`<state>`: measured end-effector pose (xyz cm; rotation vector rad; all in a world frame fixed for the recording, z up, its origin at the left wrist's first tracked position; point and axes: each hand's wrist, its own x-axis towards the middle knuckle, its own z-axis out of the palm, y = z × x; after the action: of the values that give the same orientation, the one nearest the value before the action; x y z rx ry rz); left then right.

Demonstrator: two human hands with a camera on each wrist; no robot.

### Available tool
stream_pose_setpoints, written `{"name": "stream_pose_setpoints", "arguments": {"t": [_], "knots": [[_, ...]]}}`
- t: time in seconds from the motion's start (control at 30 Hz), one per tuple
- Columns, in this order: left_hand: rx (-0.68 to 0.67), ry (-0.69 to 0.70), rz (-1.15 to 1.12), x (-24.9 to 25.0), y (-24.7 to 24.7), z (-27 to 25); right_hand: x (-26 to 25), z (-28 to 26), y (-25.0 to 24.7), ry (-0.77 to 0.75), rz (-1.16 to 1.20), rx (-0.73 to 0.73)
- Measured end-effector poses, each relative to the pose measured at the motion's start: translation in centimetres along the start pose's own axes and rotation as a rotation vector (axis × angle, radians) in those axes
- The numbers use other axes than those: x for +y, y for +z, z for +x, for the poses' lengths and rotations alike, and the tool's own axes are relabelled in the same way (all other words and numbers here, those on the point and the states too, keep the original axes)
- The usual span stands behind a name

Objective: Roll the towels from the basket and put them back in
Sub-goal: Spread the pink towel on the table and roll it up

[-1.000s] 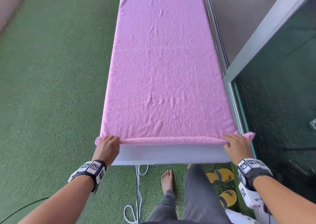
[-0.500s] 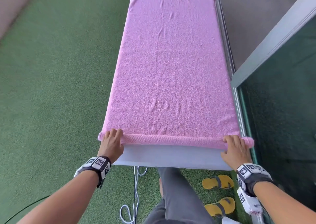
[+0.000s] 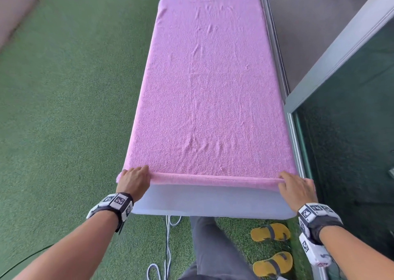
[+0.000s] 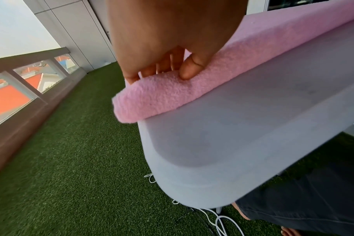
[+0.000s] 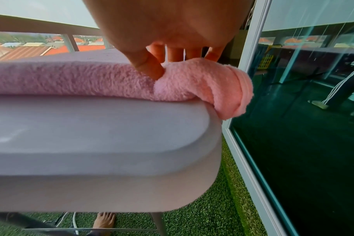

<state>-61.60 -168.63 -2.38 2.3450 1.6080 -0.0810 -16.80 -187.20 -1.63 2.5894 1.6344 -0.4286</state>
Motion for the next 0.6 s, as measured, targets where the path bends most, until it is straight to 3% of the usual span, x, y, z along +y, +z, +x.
{"name": "stream_pose_setpoints", "arguments": {"t": [0.13,0.17,0.23,0.33,0.5,0.6], "knots": [[0.183,-0.003,0.009,-0.3,0.0,0.5,0.3,0.4,0.0,0.005,-0.005,0.183],[0.215,0.027,-0.005,-0.4,0.2,0.6,-0.1,0.3,-0.2,-0.016,0.018,0.168],[0.212,0.102,-0.08,-0.1,1.0,0.1,-0.5,-0.1,0.1,-0.077,0.06,0.121],[0.147,0.1,-0.056,0.1,1.7,-1.4,-0.7,-1.3,1.1,-0.042,0.029,0.054],[0.185,0.093,-0.051,-0.5,1.4,-0.7,-0.8,-1.2,1.2,-0.06,0.069,0.138],[0.156,0.097,-0.079,-0.6,0.8,0.3,-0.6,-0.2,1.1,-0.046,0.099,0.11]]}}
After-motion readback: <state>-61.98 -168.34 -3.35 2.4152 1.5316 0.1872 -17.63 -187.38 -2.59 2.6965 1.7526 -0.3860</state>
